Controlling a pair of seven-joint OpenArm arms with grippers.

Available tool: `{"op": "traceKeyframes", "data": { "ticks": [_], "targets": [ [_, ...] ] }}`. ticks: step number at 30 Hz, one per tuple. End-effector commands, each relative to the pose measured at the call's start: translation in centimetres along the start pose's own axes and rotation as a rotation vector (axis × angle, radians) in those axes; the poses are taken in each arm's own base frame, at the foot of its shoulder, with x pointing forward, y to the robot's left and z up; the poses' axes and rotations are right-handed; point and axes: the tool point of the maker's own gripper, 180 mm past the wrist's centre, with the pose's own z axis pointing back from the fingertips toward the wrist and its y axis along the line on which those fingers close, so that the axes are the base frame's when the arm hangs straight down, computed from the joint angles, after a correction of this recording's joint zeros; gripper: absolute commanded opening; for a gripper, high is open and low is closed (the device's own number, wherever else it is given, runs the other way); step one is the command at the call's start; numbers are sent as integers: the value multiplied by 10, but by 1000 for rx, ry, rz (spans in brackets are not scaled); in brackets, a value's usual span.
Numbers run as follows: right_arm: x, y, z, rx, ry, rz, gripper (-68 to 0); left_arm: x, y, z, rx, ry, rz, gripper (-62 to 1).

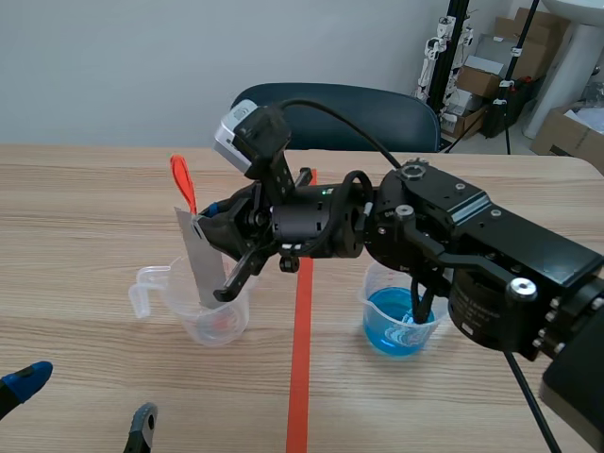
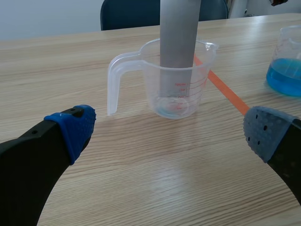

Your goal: Do the redox reaction experiment. put the plate into the left beaker

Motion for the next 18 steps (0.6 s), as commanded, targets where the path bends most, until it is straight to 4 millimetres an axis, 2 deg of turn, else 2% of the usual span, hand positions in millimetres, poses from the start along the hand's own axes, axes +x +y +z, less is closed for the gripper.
{"op": "traceKeyframes", "data": {
  "ticks": [1, 18],
  "targets": [
    [13, -5, -1, -5, -48, 11, -669, 3, 1, 3, -5, -7, -1, 14],
    [12, -5, -1, -7, -65, 34, -669, 3, 1, 3, -5, -7, -1, 14]
  ]
}}
